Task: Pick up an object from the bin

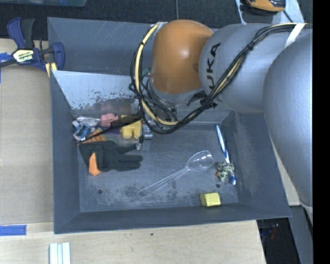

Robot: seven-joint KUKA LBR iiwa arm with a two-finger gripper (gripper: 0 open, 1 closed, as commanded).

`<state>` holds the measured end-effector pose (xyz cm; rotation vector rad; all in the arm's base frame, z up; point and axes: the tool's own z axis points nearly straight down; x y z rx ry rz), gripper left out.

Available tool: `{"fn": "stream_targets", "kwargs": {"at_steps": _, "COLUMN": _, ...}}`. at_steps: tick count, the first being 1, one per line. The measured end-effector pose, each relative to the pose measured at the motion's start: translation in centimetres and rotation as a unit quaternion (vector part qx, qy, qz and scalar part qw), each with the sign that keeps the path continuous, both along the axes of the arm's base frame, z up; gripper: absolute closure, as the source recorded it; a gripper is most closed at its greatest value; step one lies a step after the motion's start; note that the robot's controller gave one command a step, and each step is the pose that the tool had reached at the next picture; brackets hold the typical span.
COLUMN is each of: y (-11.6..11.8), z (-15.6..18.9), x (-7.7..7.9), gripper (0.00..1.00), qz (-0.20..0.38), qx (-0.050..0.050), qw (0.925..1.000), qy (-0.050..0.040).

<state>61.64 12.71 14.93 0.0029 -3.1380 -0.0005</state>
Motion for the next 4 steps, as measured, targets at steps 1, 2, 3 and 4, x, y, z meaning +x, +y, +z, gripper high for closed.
{"fn": "stream_targets", "kwargs": {"at_steps": 1, "y": -0.1, "z": 0.4, "x": 0.2, "gripper": 0.0, "qz": -0.001, "qx": 0.0, "qw": 1.0, "qy": -0.0034}}
{"fn": "stream_targets", "kwargs": {"at_steps": 2, "y": -1.2, "z": -7.7, "x": 1.3, "gripper": 0.0, "qz": 0.012, "qx": 0.001, "qw": 0.9999, "qy": -0.0077}}
{"fn": "stream_targets", "kwargs": {"at_steps": 3, "y": -0.2, "z": -3.8, "x": 1.3, "gripper": 0.0, "qz": -0.026, "qx": 0.003, "qw": 0.9996, "qy": -0.0124}}
{"fn": "stream_targets", "kwargs": {"at_steps": 4, "y": 0.0, "z": -4.9, "x": 0.3, "gripper": 0.0, "qz": -0.024, "qx": 0.001, "qw": 0.9997, "qy": -0.007}}
